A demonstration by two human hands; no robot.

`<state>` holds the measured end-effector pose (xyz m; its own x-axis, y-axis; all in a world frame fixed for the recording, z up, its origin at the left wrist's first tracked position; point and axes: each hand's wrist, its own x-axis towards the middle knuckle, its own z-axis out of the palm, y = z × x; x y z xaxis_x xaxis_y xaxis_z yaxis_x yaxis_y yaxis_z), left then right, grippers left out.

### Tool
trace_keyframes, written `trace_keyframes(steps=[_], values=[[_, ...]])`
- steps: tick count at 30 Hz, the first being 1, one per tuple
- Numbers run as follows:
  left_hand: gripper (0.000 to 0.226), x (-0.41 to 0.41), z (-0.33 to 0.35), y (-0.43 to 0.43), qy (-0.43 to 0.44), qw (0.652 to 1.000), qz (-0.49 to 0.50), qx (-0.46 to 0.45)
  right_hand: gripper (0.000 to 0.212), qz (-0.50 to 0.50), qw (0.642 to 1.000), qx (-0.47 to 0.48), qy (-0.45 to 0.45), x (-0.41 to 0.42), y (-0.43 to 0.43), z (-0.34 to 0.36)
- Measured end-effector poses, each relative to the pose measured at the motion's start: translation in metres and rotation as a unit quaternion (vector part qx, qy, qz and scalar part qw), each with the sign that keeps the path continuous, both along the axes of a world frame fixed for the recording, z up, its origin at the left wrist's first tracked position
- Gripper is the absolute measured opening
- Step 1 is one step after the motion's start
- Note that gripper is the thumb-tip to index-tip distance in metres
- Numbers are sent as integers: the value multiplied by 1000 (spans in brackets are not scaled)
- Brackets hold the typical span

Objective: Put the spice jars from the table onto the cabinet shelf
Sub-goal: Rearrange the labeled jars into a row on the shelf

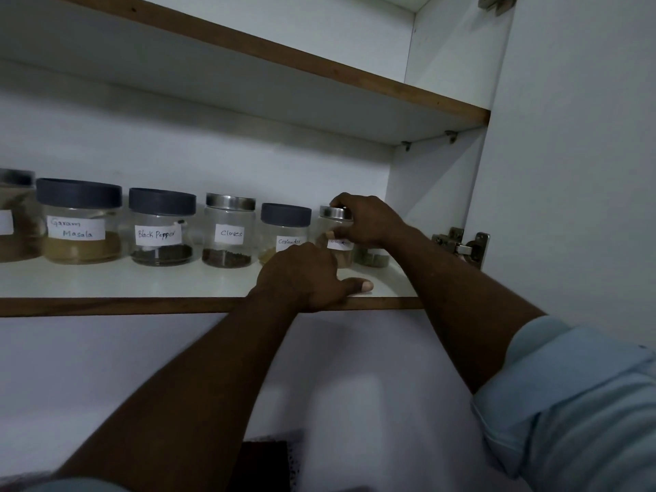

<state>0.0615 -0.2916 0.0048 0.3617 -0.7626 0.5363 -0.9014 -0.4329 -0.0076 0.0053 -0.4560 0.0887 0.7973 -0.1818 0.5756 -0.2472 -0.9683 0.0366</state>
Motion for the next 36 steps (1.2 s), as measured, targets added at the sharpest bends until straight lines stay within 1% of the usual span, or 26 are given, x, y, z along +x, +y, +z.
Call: trace_keyframes(steps=[4,7,11,15,20,24,26,28,29,31,33,34,35,36], values=[[93,-1,-1,-1,-3,1000,-7,-2,59,-21,1000,4,1,3,-8,-3],[89,1,0,-2,-5,1000,-12,-6,60,-31,999,-11,-6,8,-12,-4],[88,3,1,-3,-9,1000,-11,-13,60,-35,999,-11,-11,14,-14,-2],[82,3,-2,-3,-4,1000,-7,-17,62,-30,999,-10,-9,18,-16,-5],[86,1,1,-3,2,1000,-1,-17,62,-35,999,-19,-21,21,-22,-6],[83,2,3,-2,-3,1000,1,-19,64,-38,998,-40,-19,23,-24,-2],[81,2,3,-1,6,1000,1,-23,67,-41,998,-44,-7,25,-23,0],[80,1,2,2,3,1000,8,-28,76,-33,999,-16,-18,24,-18,1],[78,-2,1,3,-4,999,15,-34,80,-23,999,11,-44,23,-15,0],[68,-9,1,8,-9,997,36,-72,76,2,992,52,-117,21,-8,-2],[50,-10,5,17,56,988,50,-137,68,43,979,86,-179,17,3,1],[42,-8,7,23,94,981,61,-158,64,77,973,106,-191,15,11,4],[35,-5,9,31,119,977,73,-161,62,111,969,118,-184,14,20,7],[29,1,12,41,125,978,85,-142,62,139,971,111,-158,13,30,9]])
